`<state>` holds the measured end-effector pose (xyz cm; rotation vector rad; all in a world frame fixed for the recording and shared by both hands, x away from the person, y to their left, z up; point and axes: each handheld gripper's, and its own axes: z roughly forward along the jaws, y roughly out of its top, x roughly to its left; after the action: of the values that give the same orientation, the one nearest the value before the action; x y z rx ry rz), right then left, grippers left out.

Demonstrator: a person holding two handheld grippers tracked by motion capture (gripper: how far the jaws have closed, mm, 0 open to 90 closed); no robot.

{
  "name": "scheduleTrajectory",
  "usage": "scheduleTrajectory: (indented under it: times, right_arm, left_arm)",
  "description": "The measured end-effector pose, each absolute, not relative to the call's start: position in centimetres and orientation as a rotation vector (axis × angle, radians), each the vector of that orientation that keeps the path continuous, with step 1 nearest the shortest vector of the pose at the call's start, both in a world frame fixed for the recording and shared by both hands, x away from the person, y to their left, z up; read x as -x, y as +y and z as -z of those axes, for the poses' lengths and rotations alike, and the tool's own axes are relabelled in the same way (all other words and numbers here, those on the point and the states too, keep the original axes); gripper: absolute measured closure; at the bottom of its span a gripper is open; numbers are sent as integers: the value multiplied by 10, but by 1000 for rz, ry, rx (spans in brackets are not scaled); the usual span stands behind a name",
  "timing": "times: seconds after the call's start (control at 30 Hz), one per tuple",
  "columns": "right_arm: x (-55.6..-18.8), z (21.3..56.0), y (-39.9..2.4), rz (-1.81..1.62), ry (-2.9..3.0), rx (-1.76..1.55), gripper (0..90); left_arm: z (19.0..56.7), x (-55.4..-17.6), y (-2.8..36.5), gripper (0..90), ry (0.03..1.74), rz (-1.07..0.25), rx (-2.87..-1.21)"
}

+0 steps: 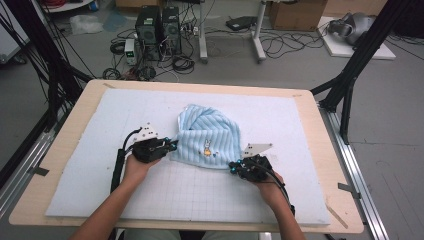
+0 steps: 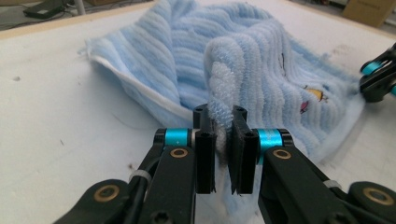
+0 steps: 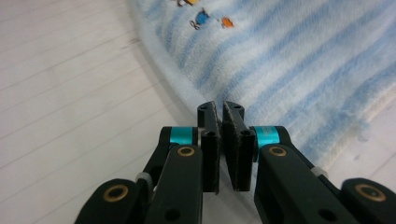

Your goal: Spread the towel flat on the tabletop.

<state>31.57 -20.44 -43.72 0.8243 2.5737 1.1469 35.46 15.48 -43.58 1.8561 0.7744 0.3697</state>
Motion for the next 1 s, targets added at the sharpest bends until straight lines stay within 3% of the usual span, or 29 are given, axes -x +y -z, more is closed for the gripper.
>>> scheduleTrajectory:
  times: [0.1,0.17,0.27,0.3,0.33,0.63,0.8,1.0]
  right_arm:
    - [-308,435,-205,-1170,2585,-804,856]
    - [-298,433,-206,-1184,2587,-786,848]
    - [-296,435,-209,-1153,2551,-799,816]
    - [-297,435,-214,-1179,2495,-855,729]
    - [-297,433,-217,-1208,2464,-877,729]
    - [-305,429,-213,-1200,2337,-921,447]
    - [-309,430,-217,-1197,2282,-977,419]
    - [-310,431,-219,-1194,2271,-998,427]
  left_arm:
    - [437,-350,157,813,775,-351,-1873]
    - [439,-350,160,569,809,-347,-1865]
    - [441,-348,166,489,844,-354,-1844]
    - [441,-347,169,429,848,-359,-1847]
    - [440,-346,171,414,848,-347,-1855]
    - [437,-327,174,445,682,-281,-1906]
    - [445,-328,159,529,625,-251,-2012]
    - [449,-337,133,523,638,-256,-2116]
